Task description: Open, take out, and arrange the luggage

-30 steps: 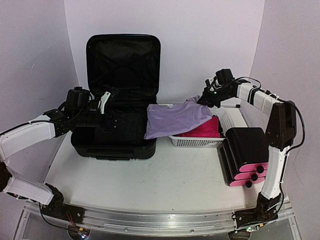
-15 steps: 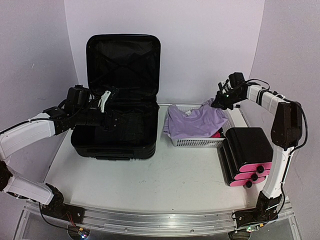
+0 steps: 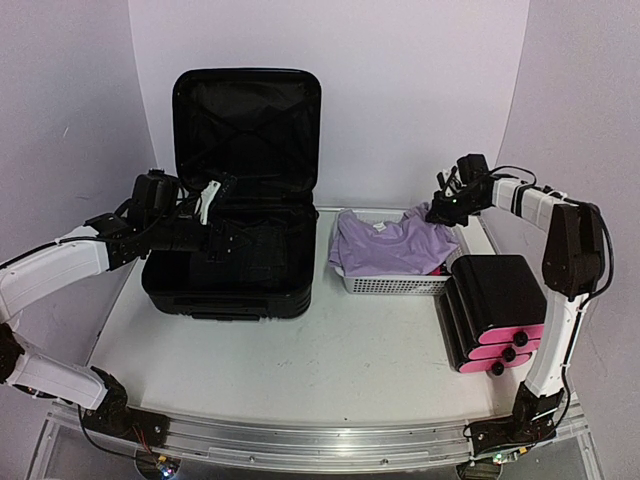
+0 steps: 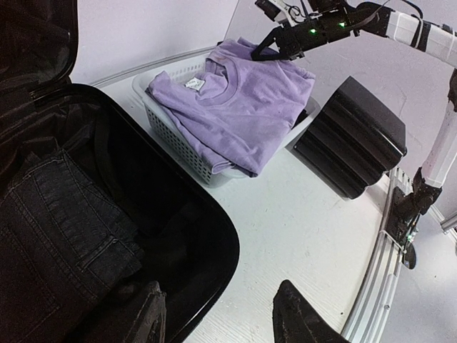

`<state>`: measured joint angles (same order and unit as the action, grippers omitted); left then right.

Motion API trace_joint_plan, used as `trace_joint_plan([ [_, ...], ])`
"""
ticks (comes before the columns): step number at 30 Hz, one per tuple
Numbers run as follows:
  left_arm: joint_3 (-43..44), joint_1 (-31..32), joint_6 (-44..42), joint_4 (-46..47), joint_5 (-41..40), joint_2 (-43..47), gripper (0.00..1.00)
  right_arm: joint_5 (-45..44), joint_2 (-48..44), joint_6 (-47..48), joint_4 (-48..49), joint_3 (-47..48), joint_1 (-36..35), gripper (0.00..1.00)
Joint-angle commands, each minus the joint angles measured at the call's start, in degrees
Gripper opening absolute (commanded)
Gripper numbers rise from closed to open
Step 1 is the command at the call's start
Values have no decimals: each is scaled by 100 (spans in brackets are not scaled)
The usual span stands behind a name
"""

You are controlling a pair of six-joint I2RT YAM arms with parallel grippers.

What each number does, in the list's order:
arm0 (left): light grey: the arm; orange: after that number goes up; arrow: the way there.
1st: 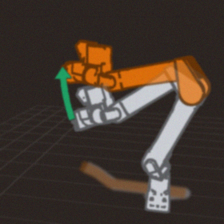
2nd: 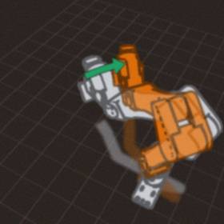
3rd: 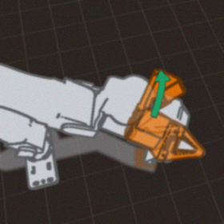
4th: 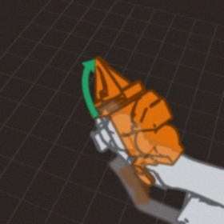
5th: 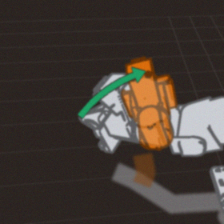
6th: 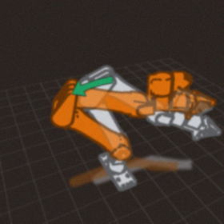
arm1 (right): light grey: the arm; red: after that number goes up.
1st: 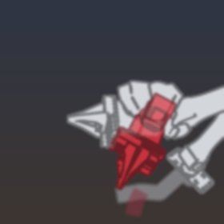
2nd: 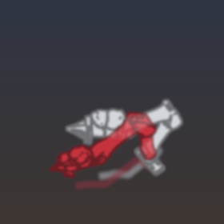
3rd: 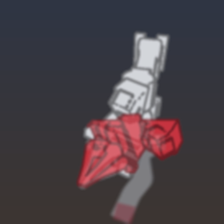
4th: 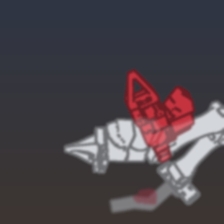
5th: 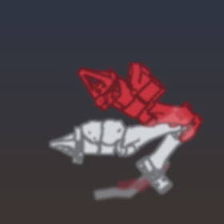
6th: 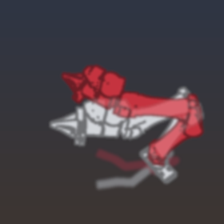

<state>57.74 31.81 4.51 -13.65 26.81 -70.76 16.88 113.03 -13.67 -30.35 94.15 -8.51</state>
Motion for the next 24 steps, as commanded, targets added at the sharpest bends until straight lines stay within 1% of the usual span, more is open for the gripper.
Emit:
trace_joint_plan([
  [1, 305, -8, 14, 73, 0, 215, 51, -339, -239, 156, 924, -269, 52, 0],
  [8, 257, -8, 12, 30, -51, 314, 51, -731, -171, 295, 1360, -585, 90, 0],
  [17, 249, -13, 19, 16, -49, 315, 51, -1536, -503, 189, 1814, -1376, 98, 0],
  [21, 276, -8, 23, 6, -9, 289, 51, -1637, -499, 235, 1820, -1384, 97, 0],
  [23, 279, -8, 15, -3, -36, 281, 51, -1685, -520, 225, 1570, -1213, 96, 0],
  [24, 282, -8, 25, -12, -66, 290, 51, -1688, -570, 236, 1371, -1122, 98, 6],
])
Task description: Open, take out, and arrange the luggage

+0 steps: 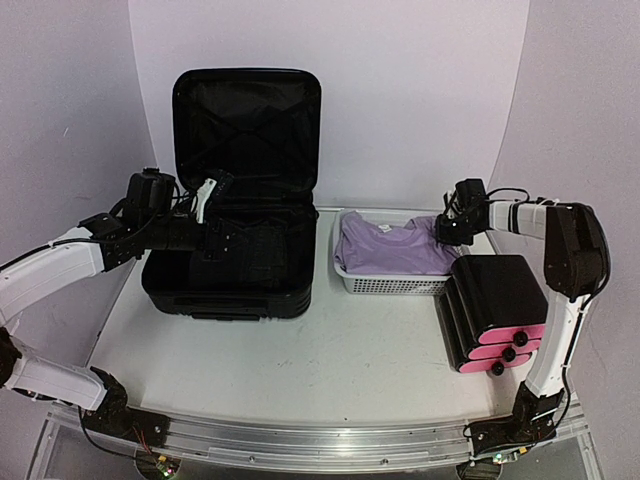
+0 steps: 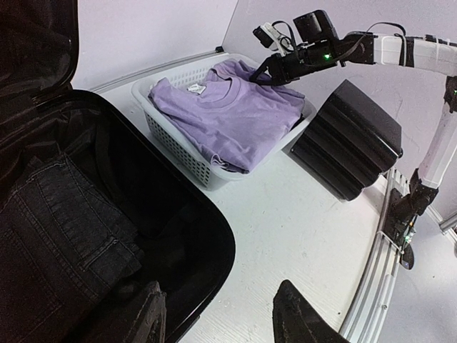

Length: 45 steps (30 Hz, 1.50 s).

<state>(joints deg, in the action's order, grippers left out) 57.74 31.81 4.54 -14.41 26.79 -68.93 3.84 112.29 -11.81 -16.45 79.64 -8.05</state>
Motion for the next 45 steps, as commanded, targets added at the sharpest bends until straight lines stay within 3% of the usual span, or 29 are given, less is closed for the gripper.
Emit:
trace_joint_plan([
  [1, 280, -8, 33, 48, -122, 115, 51, -384, -564, 57, -213, 454, 51, 19],
  [2, 271, -8, 59, 38, -182, 125, 51, -384, -588, 45, -555, 677, 54, 37],
  [5, 265, -8, 132, 3, -342, 106, 53, -841, -546, 112, -2105, 1603, 48, 58],
  [9, 287, -9, 292, -30, -583, -58, 55, -1007, -941, 182, -2759, 1838, -43, 68],
  [12, 351, -8, 493, -35, -732, -288, 55, 285, -883, -287, -2959, 2022, -282, 68],
  [15, 455, -6, 737, -44, -783, -542, 55, 1663, -590, -930, -2667, 1976, -837, 62],
  [17, 524, -8, 864, -114, -805, -630, 55, 2087, -436, -1202, -2484, 2003, -1169, 51],
  [24, 400, -8, 987, -202, -975, -519, 56, 3315, 51, -1948, -1532, 1822, -1745, 18],
  [29, 341, -8, 988, -251, -985, -464, 56, 3595, 495, -2072, -1344, 1781, -1895, 7],
  [38, 335, -8, 964, -326, -876, -514, 56, 3284, 1331, -1785, -1417, 1781, -1908, 5],
  [45, 322, -9, 1184, -432, -1323, -473, 59, 2555, 1805, -1406, -1457, 1881, -1910, 5],
])
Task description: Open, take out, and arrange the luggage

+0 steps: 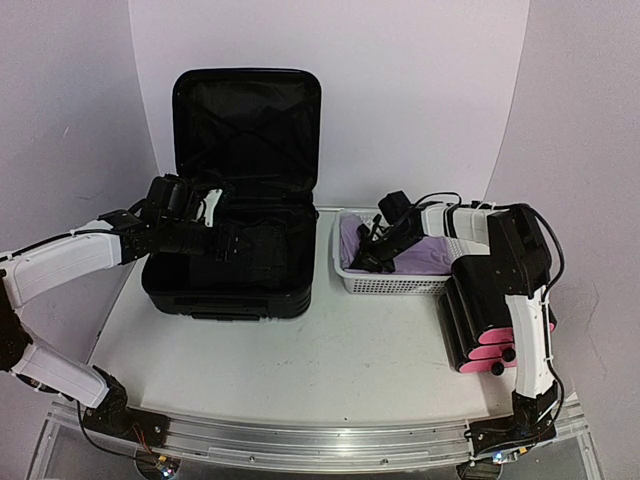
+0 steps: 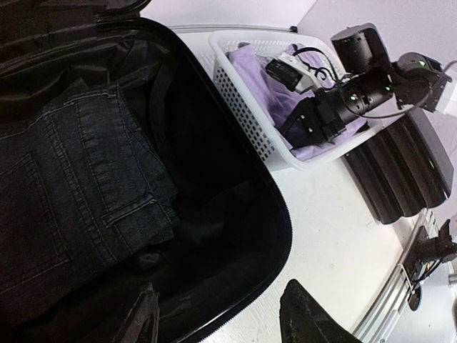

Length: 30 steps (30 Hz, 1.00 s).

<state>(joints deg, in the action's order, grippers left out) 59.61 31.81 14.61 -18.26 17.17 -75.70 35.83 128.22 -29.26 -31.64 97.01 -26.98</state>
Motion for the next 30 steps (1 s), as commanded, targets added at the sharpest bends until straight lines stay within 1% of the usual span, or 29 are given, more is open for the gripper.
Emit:
trace_joint_plan([
  [1, 142, -8, 219, -72, -488, 184, 59, -710, 244, 387, 38, 179, -24, 5],
  [5, 329, -8, 453, -376, -785, 54, 63, -697, 26, 452, -104, 174, -83, 6],
  [6, 358, -8, 489, -409, -804, 16, 65, -674, -102, 418, -150, 166, -87, 9],
  [8, 380, -8, 492, -424, -824, -65, 67, -658, -401, 340, -274, 192, -88, 19],
  [10, 452, -8, 467, -477, -850, -185, 67, -681, -796, 384, -494, 271, -92, 34],
  [13, 777, 4, 481, -829, -839, -506, 67, -959, -1375, 711, -1091, 370, -79, 64],
  [16, 954, 103, 395, -963, -964, -804, 66, -1487, -1983, 1047, -1406, 177, -79, 93],
  [17, 1039, 181, 317, -1031, -1118, -911, 66, -1638, -2149, 1126, -1443, 83, -84, 98],
  [19, 1301, 377, 163, -1257, -1493, -1182, 66, -1863, -2439, 1260, -1541, -60, -79, 98],
  [22, 1862, 720, -8, -1776, -2315, -1684, 66, -2159, -2757, 1401, -1701, -239, -79, 98],
  [25, 2376, 972, -296, -2107, -3013, -2200, 67, -2353, -2987, 1436, -1723, -471, -82, 98],
  [27, 2711, 1001, -329, -2281, -3316, -2566, 68, -2339, -3046, 1461, -1748, -538, -79, 98],
  [29, 3115, 1003, -344, -2474, -3477, -3000, 74, -2313, -3064, 1487, -1823, -541, -80, 98],
  [30, 3372, 1007, -351, -2613, -3522, -3227, 75, -2317, -3080, 1492, -1842, -561, -79, 98],
])
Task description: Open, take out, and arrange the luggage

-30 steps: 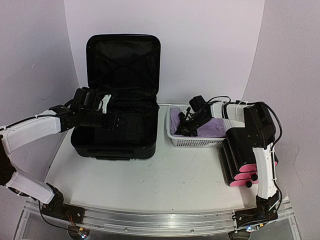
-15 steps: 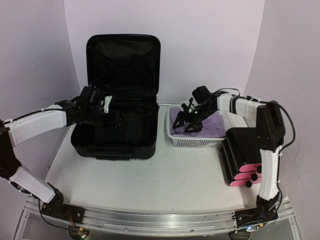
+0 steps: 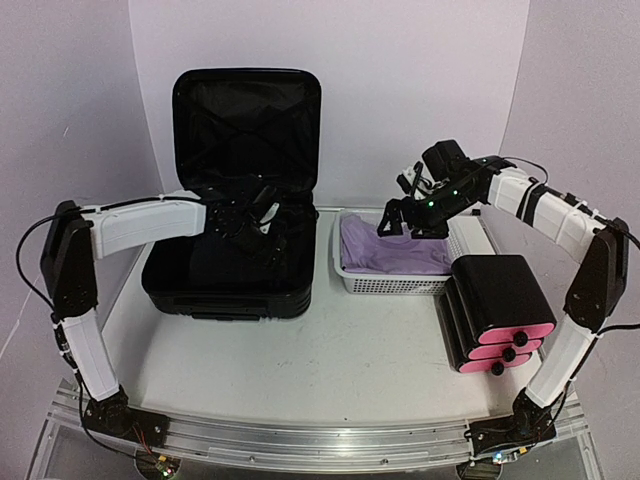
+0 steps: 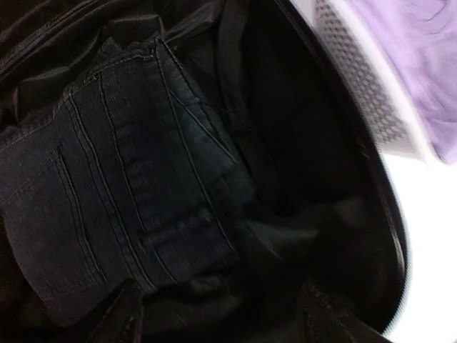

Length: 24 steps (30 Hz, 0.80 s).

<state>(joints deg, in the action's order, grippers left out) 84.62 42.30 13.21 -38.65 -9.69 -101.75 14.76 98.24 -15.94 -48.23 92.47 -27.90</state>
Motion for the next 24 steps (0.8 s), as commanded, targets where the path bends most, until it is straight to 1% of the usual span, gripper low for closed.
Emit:
trace_joint_plan([
  [1, 1104, -34, -218, -671, -884, -817, 76, -222, -106, 162, -182, -137, 13, 98],
  [4, 1680, -3, -315, -721, -1164, -1324, 79, -177, -138, 158, -190, -200, 7, 98],
  [6, 2032, -7, -378, -803, -1390, -1737, 86, -148, -138, 177, -202, -203, 12, 98],
  [8, 2393, -4, -436, -937, -1550, -2056, 88, -157, -174, 198, -206, -246, 13, 98],
  [10, 2700, -3, -502, -1053, -1642, -2329, 90, -164, -213, 199, -205, -301, 13, 98],
  [12, 2929, -2, -562, -1095, -1723, -2560, 96, -137, -226, 212, -206, -339, 13, 98],
  [13, 3035, -3, -593, -1143, -1736, -2670, 97, -126, -219, 229, -207, -343, 13, 98],
  [20, 3385, -65, -463, -1250, -2059, -3222, 98, -80, -155, 223, -205, -350, 13, 98],
  [24, 3570, -158, -319, -1307, -1888, -3529, 98, -12, -30, 220, -205, -240, 13, 98],
])
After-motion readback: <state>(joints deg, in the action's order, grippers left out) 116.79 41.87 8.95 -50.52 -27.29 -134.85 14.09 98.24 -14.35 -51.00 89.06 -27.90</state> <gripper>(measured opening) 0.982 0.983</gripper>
